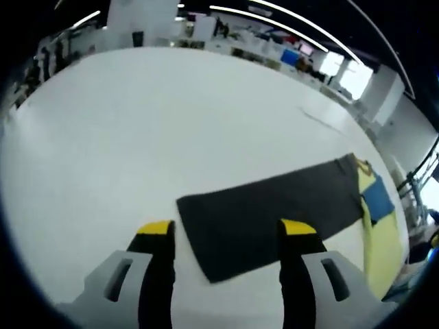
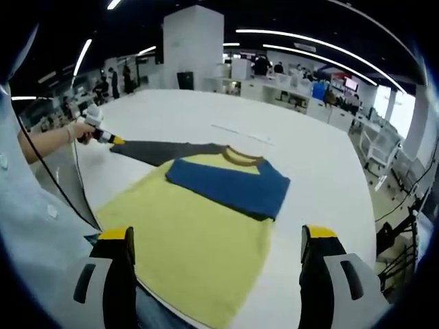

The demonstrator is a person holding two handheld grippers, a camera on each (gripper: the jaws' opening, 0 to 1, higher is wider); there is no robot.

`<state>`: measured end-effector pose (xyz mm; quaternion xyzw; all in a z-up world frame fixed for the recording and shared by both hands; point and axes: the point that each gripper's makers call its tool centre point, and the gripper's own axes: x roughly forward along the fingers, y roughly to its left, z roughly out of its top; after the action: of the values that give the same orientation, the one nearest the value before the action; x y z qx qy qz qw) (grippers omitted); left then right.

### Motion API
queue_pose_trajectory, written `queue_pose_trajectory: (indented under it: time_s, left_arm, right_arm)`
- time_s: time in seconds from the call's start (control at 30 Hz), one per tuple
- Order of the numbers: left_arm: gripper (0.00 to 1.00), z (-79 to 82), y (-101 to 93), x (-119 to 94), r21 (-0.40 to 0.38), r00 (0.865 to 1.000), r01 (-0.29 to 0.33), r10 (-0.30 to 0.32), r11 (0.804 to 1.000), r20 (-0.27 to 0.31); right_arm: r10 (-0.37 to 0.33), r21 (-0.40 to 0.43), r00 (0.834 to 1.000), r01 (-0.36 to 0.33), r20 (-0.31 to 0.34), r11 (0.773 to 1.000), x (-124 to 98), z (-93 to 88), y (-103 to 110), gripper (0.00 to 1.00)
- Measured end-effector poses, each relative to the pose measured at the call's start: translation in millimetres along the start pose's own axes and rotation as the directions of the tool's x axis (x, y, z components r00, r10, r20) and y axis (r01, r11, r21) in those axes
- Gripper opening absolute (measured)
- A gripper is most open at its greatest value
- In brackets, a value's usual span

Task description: Fold the garment on the visible template until the final outline fits inside the template.

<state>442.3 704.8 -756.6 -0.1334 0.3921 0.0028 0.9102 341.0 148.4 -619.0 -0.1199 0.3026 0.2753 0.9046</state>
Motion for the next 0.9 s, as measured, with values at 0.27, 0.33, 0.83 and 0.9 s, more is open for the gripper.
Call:
queue_pose_trajectory:
  time_s: [0.27,0.33,0.83,0.9]
  left_arm:
    - [0.42,-2.0,7.9,-3,-0.001,0.999,-0.033,0.033,0.999,0.005]
    - [0.40,-2.6,9.4,-3,0.000,0.999,-0.039,0.039,0.999,0.002]
    - [0.23,-4.0,22.0,-3,0.016,0.994,-0.111,0.111,0.994,-0.008]
    - [0.22,-3.7,22.5,-3,0.016,0.994,-0.110,0.110,0.994,-0.006]
  right_arm:
    - [0.000,0.005,1.000,0.000,0.006,1.000,-1,1.2,0,1.00]
    - [0.001,0.006,1.000,-0.001,0.002,1.000,-1,-0.1,0,1.00]
    - [0.008,0.000,1.000,-0.008,0.006,1.000,0,1.4,2,1.00]
    - [0.009,-0.001,1.000,-0.009,0.008,1.000,0,2.2,2,1.00]
